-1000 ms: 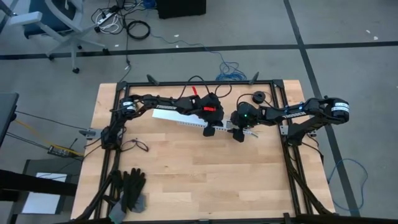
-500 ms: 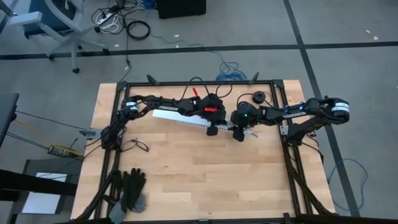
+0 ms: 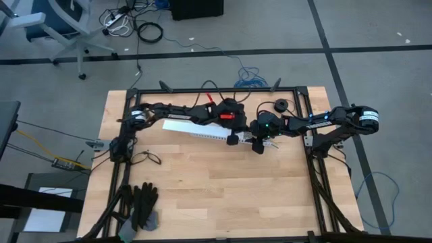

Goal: Ziptie cables
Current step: Close the white cable duct

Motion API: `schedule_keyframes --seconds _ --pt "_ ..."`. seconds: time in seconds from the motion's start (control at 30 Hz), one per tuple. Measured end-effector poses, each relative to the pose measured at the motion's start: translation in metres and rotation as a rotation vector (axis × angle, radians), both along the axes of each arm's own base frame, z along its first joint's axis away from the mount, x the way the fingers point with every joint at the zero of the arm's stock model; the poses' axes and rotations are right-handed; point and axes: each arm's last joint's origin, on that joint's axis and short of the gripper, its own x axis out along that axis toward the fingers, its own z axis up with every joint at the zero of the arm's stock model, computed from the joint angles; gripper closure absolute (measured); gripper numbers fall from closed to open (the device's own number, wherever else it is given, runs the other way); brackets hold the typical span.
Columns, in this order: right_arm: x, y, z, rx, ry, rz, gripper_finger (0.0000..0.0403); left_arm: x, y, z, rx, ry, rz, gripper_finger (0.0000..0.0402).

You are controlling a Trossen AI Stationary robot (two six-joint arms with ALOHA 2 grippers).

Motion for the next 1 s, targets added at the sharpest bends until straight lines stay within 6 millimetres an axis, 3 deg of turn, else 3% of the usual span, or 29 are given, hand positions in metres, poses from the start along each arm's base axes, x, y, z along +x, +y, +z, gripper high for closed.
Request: schedule_keyframes --seconds 0.13,0.23,0.53,0.87,1.0 --pt "0.0 0.0 0.0 0.002 0.0 -0.001 0.0176 -0.007 0.001 0.025 0.034 -0.031 -0.001 0.0401" --pt "0.0 0.0 0.0 0.002 0.001 -0.002 0.0156 -0.016 0.005 0.027 0.051 0.051 0.026 0.0402" --pt "0.0 0.0 0.001 -0.001 -0.001 -0.005 0.0125 -0.041 0.008 -0.01 -0.009 0.243 0.059 0.0401" --pt "0.0 0.0 0.001 0.01 -0.005 -0.016 0.0131 -0.086 0.001 -0.008 -0.025 0.075 0.111 0.0402" --pt "0.001 0.0 0.001 0.008 -0.015 -0.016 0.013 -0.099 0.001 -0.018 -0.074 0.021 0.064 0.0402"
